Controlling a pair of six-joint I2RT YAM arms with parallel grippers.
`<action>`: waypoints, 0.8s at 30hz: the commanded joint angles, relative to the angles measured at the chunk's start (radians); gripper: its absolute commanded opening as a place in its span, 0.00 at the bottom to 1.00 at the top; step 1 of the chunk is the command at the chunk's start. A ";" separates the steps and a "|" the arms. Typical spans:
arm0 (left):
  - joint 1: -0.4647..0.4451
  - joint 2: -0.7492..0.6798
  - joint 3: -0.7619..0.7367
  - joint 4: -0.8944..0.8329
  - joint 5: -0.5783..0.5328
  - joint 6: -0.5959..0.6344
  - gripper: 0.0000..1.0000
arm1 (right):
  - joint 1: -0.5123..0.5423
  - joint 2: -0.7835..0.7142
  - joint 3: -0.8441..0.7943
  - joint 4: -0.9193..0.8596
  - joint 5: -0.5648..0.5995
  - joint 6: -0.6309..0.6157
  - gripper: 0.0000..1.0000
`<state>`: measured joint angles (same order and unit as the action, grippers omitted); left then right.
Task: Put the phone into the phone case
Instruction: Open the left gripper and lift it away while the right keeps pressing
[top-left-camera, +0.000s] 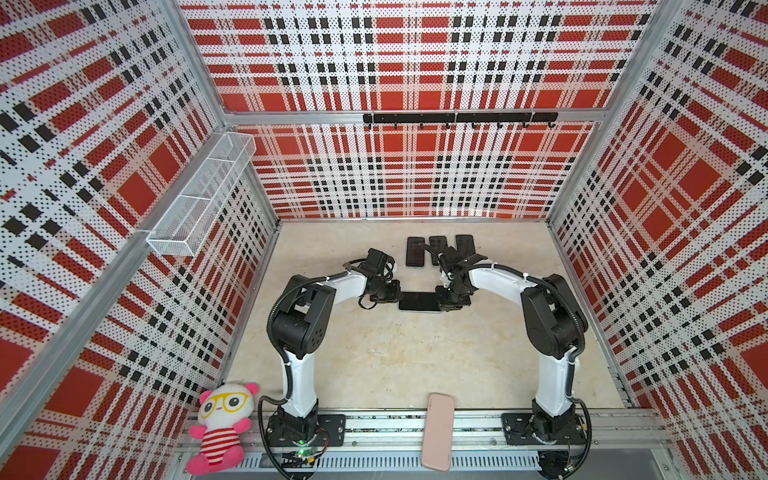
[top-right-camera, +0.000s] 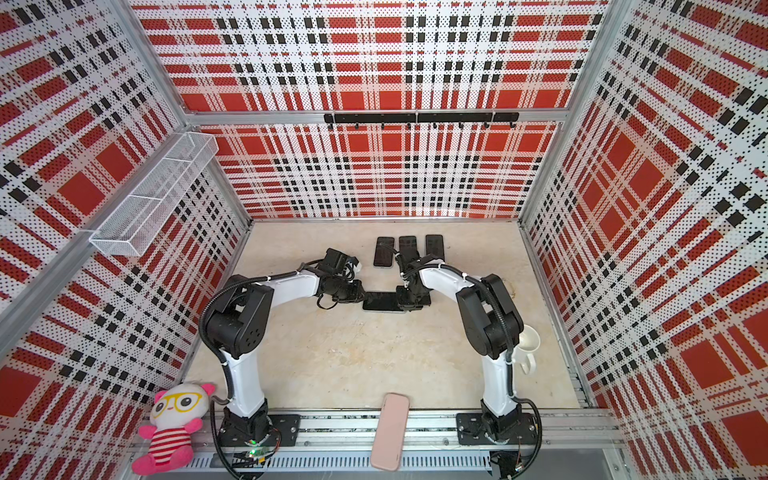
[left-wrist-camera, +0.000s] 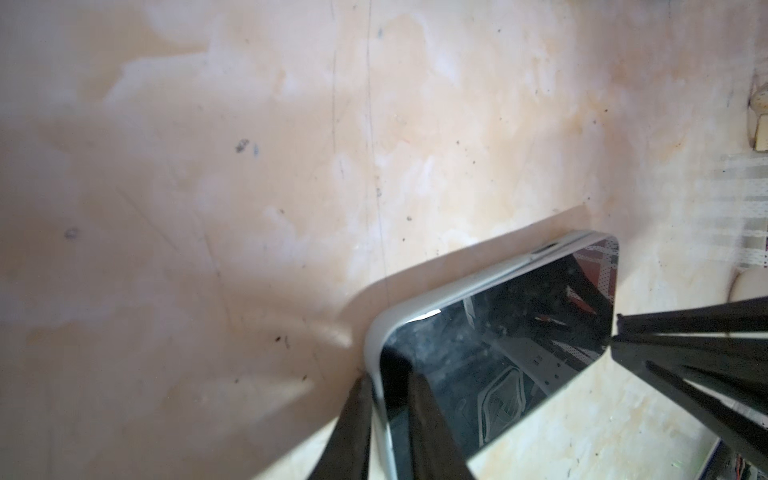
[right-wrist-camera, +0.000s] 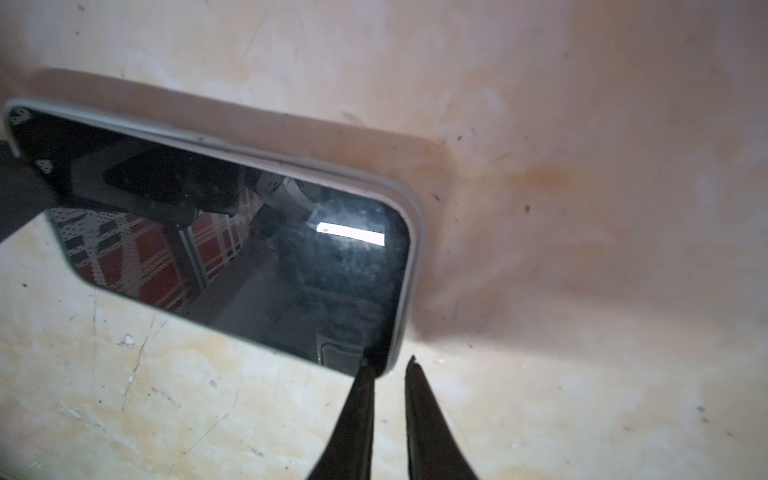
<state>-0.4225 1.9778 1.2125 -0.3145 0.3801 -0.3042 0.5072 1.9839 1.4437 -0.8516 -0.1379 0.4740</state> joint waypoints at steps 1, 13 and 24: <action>-0.007 0.008 -0.021 -0.054 -0.055 0.028 0.20 | -0.034 -0.028 0.080 -0.091 0.046 -0.058 0.18; -0.007 0.014 -0.019 -0.055 -0.048 0.033 0.20 | -0.038 0.122 0.221 -0.063 -0.031 -0.107 0.18; -0.005 0.012 -0.018 -0.058 -0.045 0.033 0.20 | -0.039 0.203 0.208 -0.073 -0.028 -0.112 0.15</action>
<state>-0.4225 1.9774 1.2125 -0.3145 0.3771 -0.2867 0.4652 2.1410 1.6539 -0.9043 -0.1646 0.3752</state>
